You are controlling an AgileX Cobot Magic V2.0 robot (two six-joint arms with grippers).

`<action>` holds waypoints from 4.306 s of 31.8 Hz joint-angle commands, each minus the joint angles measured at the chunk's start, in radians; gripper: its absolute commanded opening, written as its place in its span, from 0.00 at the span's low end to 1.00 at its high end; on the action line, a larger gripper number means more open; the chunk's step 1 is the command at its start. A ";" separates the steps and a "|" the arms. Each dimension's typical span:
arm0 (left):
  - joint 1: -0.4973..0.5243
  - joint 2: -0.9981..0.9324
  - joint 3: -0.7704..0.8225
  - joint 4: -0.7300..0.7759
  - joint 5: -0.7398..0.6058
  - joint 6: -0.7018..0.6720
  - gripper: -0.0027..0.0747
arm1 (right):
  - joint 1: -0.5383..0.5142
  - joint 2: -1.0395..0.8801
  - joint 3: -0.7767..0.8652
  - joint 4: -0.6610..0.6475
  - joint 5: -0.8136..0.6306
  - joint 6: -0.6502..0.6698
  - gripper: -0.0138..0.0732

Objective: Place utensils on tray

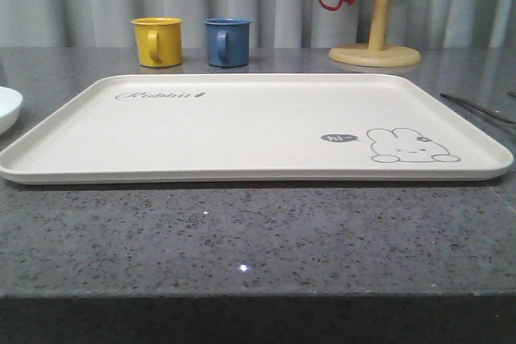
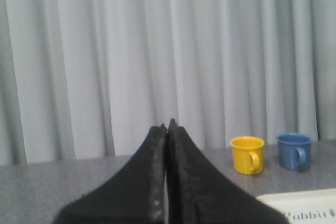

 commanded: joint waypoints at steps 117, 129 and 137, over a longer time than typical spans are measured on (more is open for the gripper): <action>-0.513 1.260 -1.107 0.072 1.048 0.167 0.01 | -0.003 0.247 -0.164 0.017 0.012 -0.006 0.87; -0.750 1.428 -1.136 0.097 1.054 0.146 0.01 | -0.003 0.247 -0.164 0.017 0.015 -0.006 0.87; -0.786 1.516 -1.137 0.097 1.040 0.146 0.01 | -0.003 0.247 -0.164 0.017 0.015 -0.006 0.87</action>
